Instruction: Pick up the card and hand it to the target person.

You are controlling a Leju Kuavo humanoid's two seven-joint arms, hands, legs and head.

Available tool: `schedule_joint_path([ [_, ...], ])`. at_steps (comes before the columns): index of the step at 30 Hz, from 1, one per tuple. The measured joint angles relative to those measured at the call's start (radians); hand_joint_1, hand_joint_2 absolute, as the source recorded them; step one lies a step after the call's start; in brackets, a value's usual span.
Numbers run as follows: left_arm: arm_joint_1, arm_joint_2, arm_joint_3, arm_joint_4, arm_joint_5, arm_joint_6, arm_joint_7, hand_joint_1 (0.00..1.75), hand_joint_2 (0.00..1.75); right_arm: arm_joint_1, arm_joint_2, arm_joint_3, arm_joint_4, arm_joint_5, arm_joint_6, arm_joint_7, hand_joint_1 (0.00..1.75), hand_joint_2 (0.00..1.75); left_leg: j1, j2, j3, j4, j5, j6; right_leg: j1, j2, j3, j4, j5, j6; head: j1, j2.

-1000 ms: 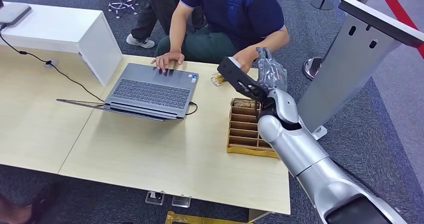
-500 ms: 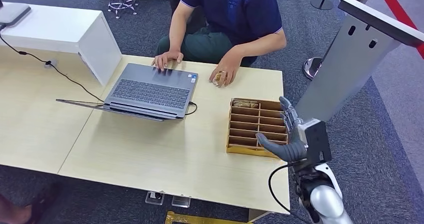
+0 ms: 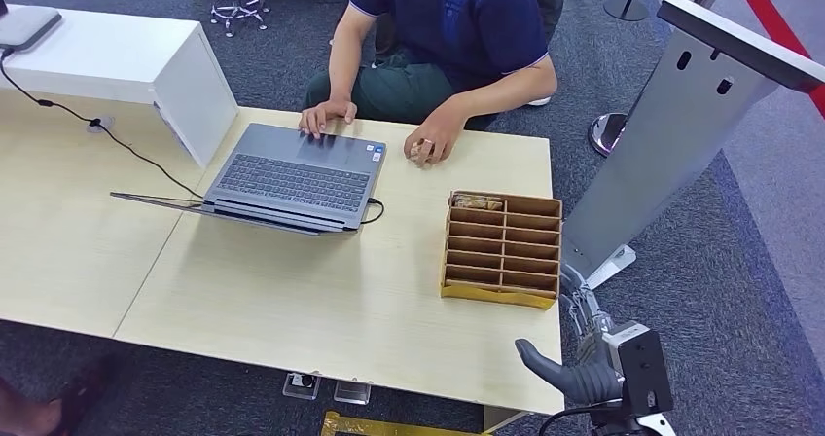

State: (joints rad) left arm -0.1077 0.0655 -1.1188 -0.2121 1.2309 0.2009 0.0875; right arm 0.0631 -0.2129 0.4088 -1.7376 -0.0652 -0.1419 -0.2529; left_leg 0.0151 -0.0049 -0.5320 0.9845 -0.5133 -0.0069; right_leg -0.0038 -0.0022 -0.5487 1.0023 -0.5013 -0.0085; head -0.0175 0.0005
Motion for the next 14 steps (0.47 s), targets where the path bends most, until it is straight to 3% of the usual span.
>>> schedule_joint_path([
  [14,-0.003,-0.004,0.019,0.000,0.009,0.011,0.004,0.00,0.00,0.000,-0.001,0.028,0.056,-0.077,-0.040,-0.038,0.00,1.75,0.000,0.000,0.000,0.000,0.000,0.000,0.000,0.000,0.000,0.000,0.000,0.000,0.000,0.000],
])
